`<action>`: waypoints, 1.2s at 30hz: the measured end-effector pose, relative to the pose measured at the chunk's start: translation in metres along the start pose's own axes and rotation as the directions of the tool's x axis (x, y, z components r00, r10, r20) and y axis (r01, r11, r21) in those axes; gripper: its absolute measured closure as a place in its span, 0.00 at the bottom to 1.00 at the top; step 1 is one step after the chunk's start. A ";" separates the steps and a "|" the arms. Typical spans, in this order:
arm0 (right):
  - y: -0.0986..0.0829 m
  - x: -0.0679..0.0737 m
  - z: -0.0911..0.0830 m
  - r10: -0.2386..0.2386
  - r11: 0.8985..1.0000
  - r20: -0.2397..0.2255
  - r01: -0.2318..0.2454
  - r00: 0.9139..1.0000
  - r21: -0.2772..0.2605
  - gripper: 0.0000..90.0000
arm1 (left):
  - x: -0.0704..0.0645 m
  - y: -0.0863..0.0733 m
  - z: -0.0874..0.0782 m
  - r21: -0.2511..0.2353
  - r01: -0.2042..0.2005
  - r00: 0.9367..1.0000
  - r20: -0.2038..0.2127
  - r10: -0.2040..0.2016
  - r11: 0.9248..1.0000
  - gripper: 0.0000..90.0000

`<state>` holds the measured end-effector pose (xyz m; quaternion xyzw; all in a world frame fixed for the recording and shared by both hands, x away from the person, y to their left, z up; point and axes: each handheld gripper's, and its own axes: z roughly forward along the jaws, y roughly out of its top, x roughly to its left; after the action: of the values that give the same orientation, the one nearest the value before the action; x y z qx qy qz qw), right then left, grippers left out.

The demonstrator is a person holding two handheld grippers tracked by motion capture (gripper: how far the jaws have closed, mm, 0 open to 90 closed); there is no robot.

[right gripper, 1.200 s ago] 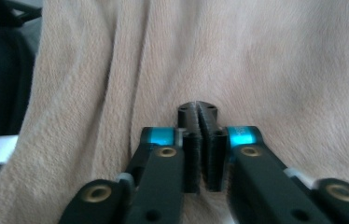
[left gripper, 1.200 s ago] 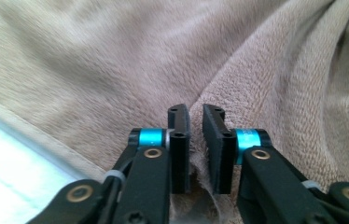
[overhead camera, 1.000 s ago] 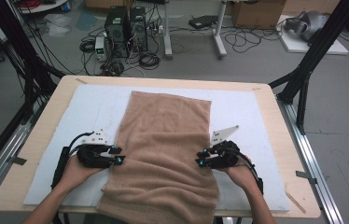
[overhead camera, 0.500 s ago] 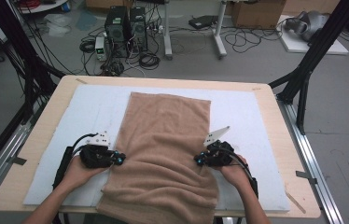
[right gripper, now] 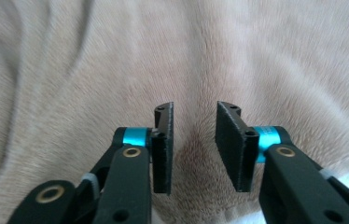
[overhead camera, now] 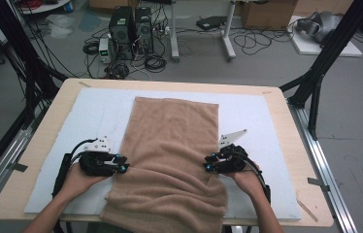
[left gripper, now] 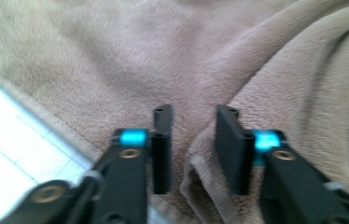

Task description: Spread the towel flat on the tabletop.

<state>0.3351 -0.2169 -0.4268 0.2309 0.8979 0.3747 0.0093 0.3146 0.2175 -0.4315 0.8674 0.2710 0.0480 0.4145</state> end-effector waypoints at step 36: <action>-0.002 -0.034 0.003 0.046 0.999 0.138 -0.048 0.989 0.009 0.94 | 0.021 0.010 0.018 0.029 0.056 0.988 -0.145 -0.051 0.998 0.91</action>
<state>0.3653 -0.2300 -0.4358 0.2774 0.8918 0.3522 0.0612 0.3422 0.2102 -0.4386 0.8609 0.3243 0.0948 0.3804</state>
